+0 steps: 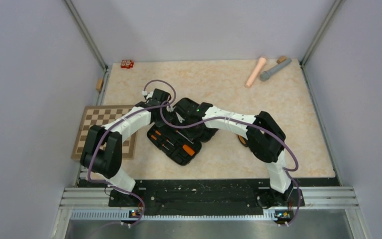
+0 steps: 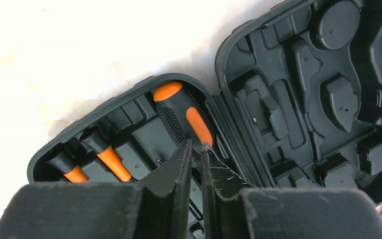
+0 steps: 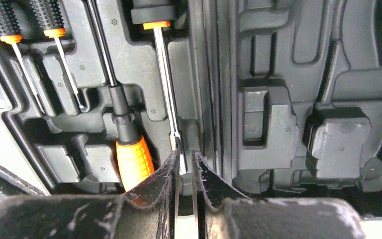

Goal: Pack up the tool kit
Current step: Adjust the screwdriver in the toolbox.

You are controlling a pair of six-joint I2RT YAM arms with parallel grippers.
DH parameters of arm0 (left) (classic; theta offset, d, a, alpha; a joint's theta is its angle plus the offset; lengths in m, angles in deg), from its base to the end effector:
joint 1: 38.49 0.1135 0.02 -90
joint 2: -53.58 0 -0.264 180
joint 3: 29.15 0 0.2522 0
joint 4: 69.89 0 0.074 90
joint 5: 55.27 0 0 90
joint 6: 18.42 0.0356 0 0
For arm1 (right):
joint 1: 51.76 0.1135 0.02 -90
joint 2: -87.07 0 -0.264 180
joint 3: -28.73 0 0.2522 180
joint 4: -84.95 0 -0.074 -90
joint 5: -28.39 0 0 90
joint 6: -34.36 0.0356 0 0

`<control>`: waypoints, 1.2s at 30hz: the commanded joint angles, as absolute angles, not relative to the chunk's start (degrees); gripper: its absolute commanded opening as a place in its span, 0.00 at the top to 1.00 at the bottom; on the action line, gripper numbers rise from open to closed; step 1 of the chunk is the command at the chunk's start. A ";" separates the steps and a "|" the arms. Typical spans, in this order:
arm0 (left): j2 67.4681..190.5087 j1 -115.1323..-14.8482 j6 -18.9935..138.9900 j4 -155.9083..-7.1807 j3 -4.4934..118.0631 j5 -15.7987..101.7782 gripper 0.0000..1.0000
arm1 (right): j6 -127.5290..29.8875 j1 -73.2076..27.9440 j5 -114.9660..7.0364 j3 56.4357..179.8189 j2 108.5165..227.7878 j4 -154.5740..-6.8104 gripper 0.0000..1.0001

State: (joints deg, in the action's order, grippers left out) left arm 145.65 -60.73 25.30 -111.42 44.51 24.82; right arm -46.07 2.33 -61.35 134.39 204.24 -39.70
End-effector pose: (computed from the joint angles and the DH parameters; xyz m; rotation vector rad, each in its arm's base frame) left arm 0.3017 -0.1168 0.2033 -0.6020 2.5358 -0.2072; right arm 0.2525 0.3490 0.1973 -1.0561 2.5767 0.3060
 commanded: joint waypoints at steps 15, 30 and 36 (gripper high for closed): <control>147.67 -62.31 26.20 -109.84 43.81 24.28 0.83 | -47.92 2.75 -58.40 135.10 202.35 -44.45 0.96; 149.89 -62.13 23.52 -105.73 37.97 28.99 0.88 | -48.37 3.81 -59.92 130.22 209.16 -43.98 1.00; 150.20 -61.96 22.77 -104.45 34.90 30.30 0.91 | -46.62 3.88 -60.68 128.40 212.75 -42.80 1.00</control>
